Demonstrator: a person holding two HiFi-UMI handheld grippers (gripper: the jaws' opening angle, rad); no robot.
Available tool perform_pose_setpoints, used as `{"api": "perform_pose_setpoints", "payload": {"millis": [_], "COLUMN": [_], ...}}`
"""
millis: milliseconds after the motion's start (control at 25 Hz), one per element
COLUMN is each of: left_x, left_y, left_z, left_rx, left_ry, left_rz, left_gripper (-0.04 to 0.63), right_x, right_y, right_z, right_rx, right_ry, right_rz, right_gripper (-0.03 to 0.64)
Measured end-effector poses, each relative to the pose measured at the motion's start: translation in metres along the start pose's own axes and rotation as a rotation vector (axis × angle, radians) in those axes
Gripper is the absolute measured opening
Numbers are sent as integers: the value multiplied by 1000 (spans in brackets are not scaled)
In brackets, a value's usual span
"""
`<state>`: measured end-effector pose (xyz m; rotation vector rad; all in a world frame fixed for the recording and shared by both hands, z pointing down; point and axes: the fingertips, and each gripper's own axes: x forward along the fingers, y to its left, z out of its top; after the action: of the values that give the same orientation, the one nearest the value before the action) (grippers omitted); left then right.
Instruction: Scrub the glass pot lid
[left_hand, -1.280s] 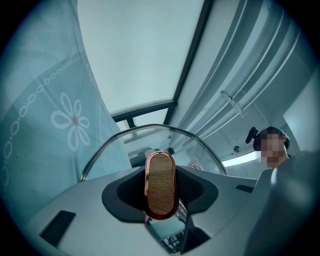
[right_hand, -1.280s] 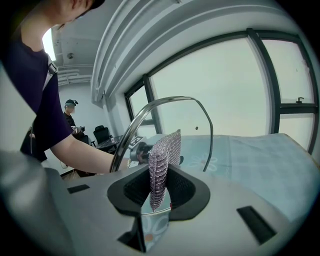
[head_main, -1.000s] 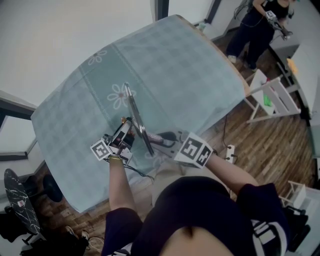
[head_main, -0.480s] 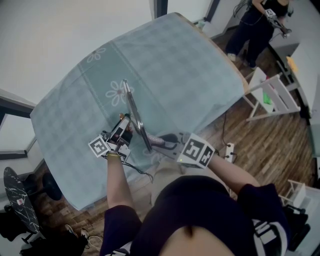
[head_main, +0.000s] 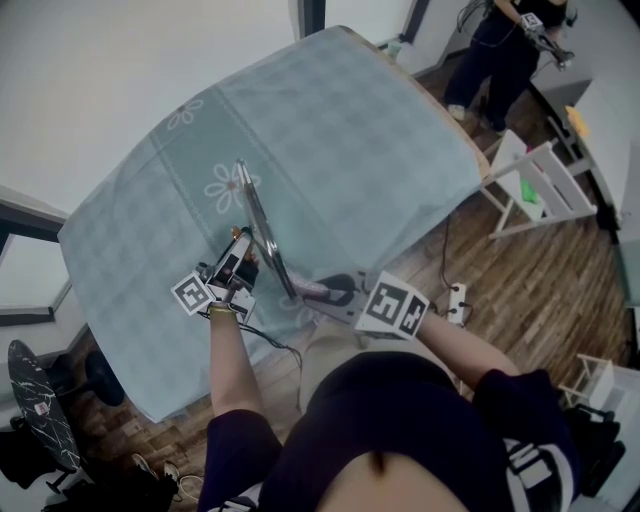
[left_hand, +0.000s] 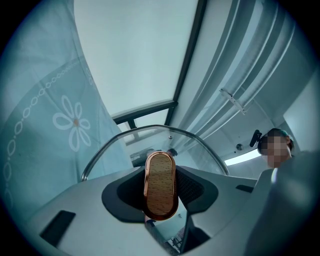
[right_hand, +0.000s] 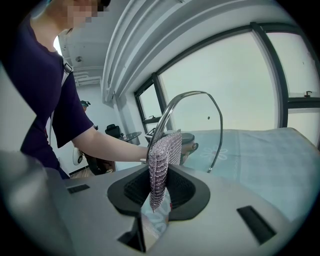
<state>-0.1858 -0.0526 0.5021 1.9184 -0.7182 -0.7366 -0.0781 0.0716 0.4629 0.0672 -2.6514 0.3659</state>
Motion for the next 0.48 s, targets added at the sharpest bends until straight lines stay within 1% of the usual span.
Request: {"api": "perform_pose_setpoints", "payload": {"millis": [480], "left_x": [-1], "left_y": [2], "left_z": [0], "left_rx": [-16], "left_ry": [-8], "left_rz": [-9], "left_gripper": [164], "right_x": [-4], "right_y": [6], "right_z": [-6], "right_rx": [6], "right_ry": [3], "right_rz": [-7], "right_gripper": [80]}}
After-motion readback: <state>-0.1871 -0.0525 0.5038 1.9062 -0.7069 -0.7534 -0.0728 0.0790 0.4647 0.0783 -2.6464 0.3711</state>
